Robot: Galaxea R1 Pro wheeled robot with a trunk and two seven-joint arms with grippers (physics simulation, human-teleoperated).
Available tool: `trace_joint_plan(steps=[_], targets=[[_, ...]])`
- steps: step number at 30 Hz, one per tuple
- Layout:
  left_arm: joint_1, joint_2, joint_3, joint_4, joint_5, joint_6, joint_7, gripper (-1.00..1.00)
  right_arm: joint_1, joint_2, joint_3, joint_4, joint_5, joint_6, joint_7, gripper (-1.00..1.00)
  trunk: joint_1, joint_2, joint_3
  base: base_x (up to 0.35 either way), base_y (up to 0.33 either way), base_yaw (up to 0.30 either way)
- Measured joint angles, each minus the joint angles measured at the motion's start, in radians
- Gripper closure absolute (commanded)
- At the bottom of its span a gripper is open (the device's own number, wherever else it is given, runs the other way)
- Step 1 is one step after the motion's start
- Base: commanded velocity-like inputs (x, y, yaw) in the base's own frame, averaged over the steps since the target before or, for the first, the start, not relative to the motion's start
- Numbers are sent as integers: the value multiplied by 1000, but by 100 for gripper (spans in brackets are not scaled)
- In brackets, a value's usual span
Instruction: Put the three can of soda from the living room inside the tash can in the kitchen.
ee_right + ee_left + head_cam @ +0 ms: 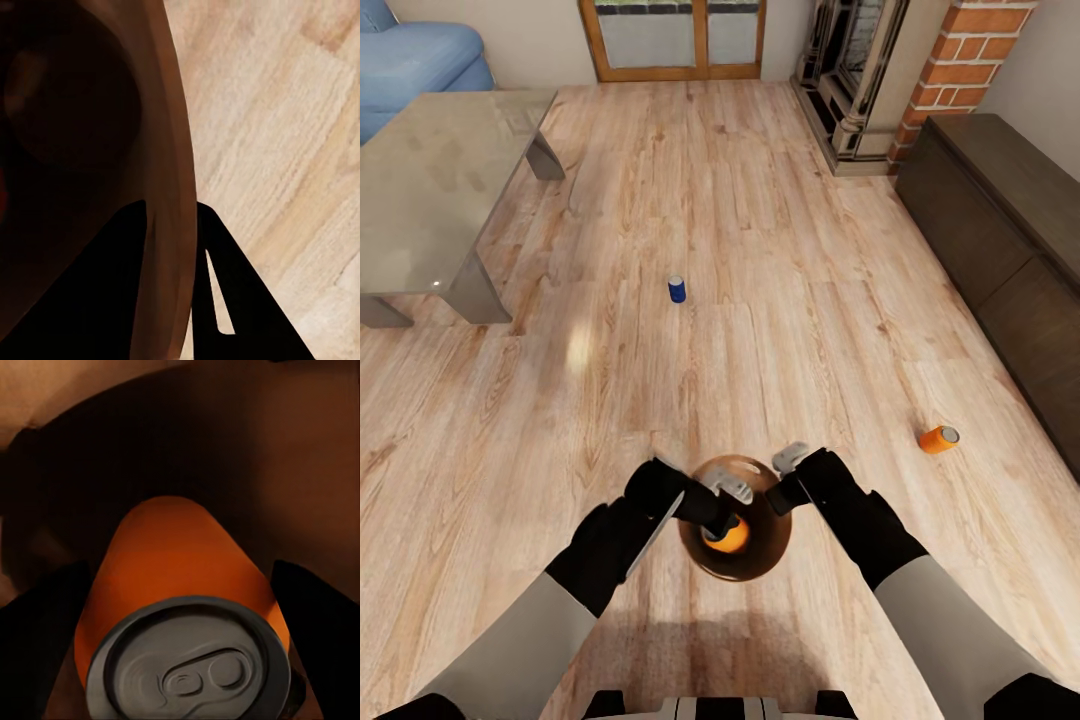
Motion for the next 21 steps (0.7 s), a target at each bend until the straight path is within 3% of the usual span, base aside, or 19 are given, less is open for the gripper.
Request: trace_joint_plan(steps=[18, 19, 21], targets=[[0, -1, -13, 53, 2, -3, 55, 100, 1, 9, 3, -5, -2, 0, -1, 100, 0, 0, 0, 0, 0, 0], [0, -1, -13, 53, 2, -3, 54, -100, 1, 10, 3, -6, -4, 1, 0, 100, 0, 0, 0, 0, 0, 0], [0, -1, -14, 53, 1, -5, 55, -100, 1, 10, 4, -7, -4, 1, 0, 100, 0, 0, 0, 0, 0, 0]])
